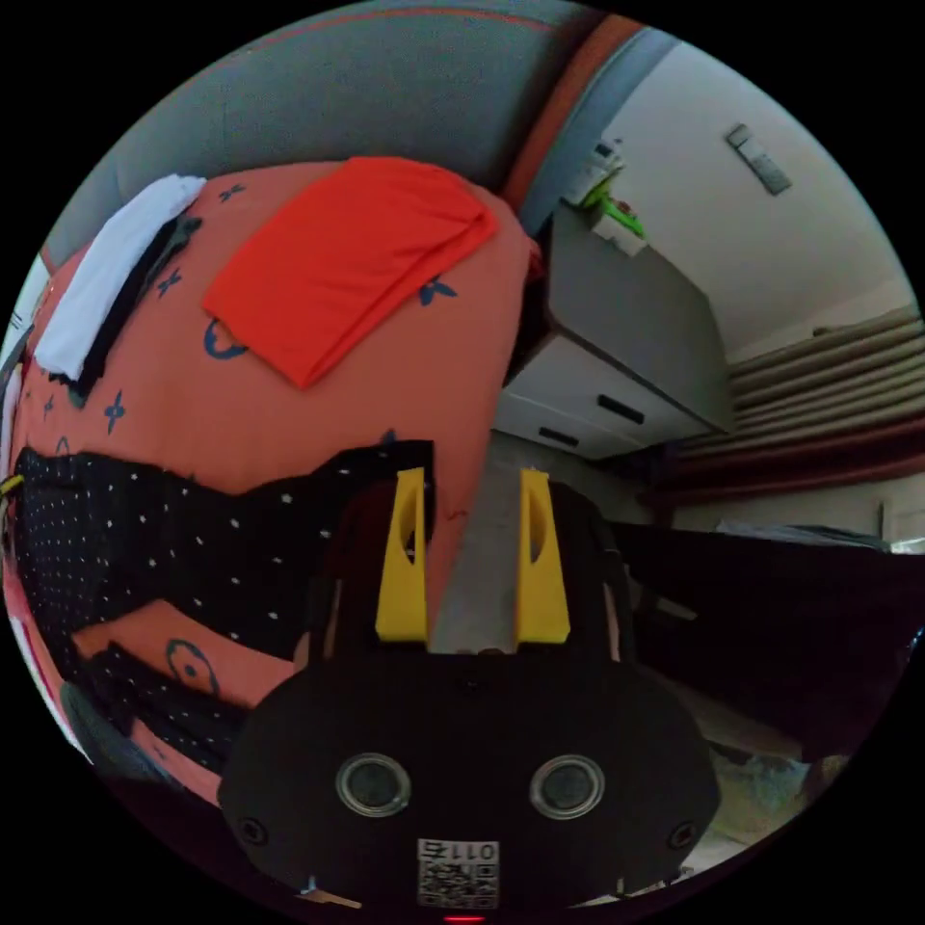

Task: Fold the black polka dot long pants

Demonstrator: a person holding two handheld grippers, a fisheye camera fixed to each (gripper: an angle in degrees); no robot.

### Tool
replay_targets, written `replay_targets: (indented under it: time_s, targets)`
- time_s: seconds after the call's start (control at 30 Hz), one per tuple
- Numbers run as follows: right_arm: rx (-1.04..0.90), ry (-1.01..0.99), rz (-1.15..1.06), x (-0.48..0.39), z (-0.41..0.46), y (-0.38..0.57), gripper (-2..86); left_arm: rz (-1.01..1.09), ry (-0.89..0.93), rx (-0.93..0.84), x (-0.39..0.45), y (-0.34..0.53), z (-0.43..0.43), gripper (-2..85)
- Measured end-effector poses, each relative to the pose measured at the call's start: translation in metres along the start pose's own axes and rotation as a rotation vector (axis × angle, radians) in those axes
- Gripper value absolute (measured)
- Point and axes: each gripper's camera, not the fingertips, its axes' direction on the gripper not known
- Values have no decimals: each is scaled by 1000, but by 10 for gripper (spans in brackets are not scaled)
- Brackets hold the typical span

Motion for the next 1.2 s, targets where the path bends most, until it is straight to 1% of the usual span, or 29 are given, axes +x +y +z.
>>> replay_targets:
  time_s: [0.03,0.1,0.13,0.17,0.2,0.23,0.27,0.3,0.37,0.43,0.47,0.53,0.6,0.67,0.8,0.9,0.97,1.03,1.07,1.1,1.13,1.2]
  targets:
    - [29,-8,-25,3,-4,9,103,2,0,2,-1,0,0,2]
    - [119,-147,-252,-7,-24,52,93,-20,13,31,-7,3,-3,1]
    - [129,-166,-323,-15,-28,65,92,-31,18,42,-9,4,-5,1]
    - [156,-140,-451,-35,-34,90,91,-60,36,65,-13,9,-8,1]
    - [194,-56,-556,-55,-34,114,92,-87,59,82,-15,15,-12,1]
    - [217,0,-593,-64,-32,124,93,-99,63,88,-16,18,-13,1]
    - [249,99,-641,-78,-24,139,97,-121,55,99,-16,26,-17,1]
    - [243,139,-692,-89,-13,147,99,-133,33,106,-14,34,-22,1]
    - [196,187,-739,-98,6,151,94,-121,9,126,-7,50,-31,1]
    - [191,183,-782,-101,14,153,70,-77,-8,165,3,68,-45,1]
    - [163,190,-786,-99,16,151,41,-51,-12,189,9,81,-55,2]
    - [101,181,-806,-95,11,149,25,19,-16,204,20,97,-66,2]
    - [114,183,-824,-82,-19,154,15,141,-38,183,36,110,-71,2]
    - [139,163,-818,-69,-50,159,11,186,-55,165,43,115,-67,1]
    - [224,188,-737,-32,-110,165,8,127,-1,147,43,110,-49,1]
    - [297,159,-626,-5,-141,152,9,64,-28,144,37,103,-35,2]
    - [312,154,-558,9,-147,135,10,21,-48,136,31,98,-28,2]
    - [269,165,-508,20,-137,114,11,-13,-56,125,24,94,-20,2]
    - [200,152,-487,26,-120,97,13,-32,-53,110,19,90,-14,2]
    - [112,103,-471,32,-95,80,16,-41,-32,91,15,87,-7,2]
    - [73,77,-462,35,-81,71,17,-48,-25,82,13,85,-3,1]
    - [-33,39,-386,42,-17,40,31,-86,-10,61,7,79,7,1]
